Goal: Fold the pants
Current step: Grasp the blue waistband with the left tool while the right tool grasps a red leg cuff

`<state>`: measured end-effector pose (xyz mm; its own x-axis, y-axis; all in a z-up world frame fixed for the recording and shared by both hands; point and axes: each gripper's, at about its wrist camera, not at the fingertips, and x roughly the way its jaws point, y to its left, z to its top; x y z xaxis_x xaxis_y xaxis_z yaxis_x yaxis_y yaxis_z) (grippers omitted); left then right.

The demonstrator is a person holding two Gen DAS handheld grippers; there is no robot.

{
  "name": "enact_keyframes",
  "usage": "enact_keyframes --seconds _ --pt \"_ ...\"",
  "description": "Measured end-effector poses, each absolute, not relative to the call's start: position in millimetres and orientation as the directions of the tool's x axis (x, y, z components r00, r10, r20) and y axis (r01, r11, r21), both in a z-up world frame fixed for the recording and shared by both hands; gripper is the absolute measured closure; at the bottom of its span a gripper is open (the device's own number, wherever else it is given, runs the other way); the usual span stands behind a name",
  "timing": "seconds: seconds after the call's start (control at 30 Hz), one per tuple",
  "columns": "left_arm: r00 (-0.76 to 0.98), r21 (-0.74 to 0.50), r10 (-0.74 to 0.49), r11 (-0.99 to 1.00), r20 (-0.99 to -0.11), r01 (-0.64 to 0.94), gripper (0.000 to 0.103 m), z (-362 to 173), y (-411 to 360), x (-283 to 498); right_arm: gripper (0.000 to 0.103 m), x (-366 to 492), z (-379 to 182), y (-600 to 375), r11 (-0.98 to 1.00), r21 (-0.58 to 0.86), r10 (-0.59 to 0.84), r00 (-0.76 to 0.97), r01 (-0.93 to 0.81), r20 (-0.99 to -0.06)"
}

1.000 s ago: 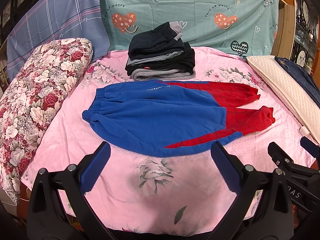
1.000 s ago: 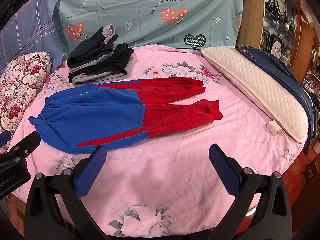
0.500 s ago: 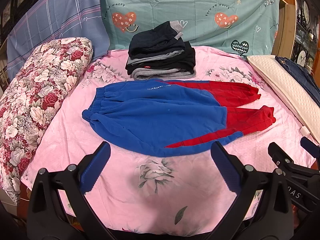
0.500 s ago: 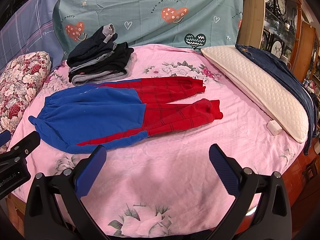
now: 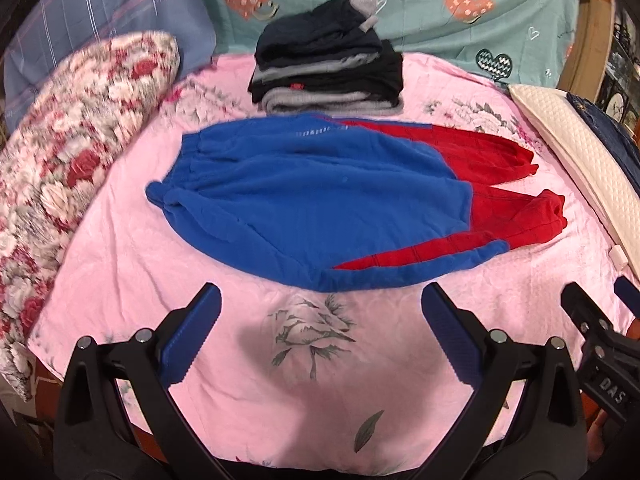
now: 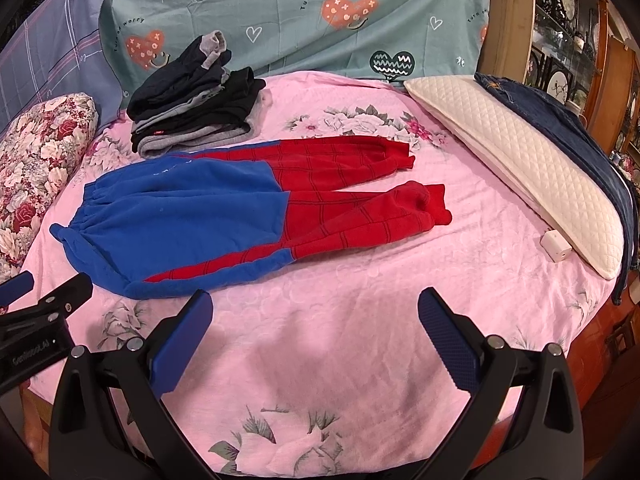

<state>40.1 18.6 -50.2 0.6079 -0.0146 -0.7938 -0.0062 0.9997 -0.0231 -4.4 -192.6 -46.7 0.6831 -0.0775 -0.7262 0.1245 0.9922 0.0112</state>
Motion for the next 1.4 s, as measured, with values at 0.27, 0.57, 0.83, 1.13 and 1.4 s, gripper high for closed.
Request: enact_keyframes --seconds 0.27,0.57,0.83,1.13,1.4 --pt "0.469 -0.14 -0.051 0.978 -0.882 -0.157 0.002 -89 104 149 0.001 6 -54 -195 0.992 0.019 -0.068 0.66 0.123 -0.748" --pt "0.38 -0.3 -0.194 0.922 -0.905 -0.245 0.057 -127 165 188 0.001 22 -60 -210 0.987 0.019 -0.084 0.623 0.157 -0.777" --pt "0.42 -0.368 -0.233 0.887 -0.877 -0.277 0.095 -138 191 184 0.001 70 -69 -270 0.966 0.233 0.156 0.466 0.111 -0.871" --pt "0.501 -0.438 -0.242 0.84 -0.831 -0.32 0.097 -132 220 155 0.001 141 -111 -341 0.856 0.391 0.287 0.318 0.338 -0.904" --pt "0.506 -0.407 -0.218 0.863 -0.834 -0.3 0.097 -125 217 152 0.05 165 -138 -341 0.862 0.34 0.23 0.307 0.377 -0.924"
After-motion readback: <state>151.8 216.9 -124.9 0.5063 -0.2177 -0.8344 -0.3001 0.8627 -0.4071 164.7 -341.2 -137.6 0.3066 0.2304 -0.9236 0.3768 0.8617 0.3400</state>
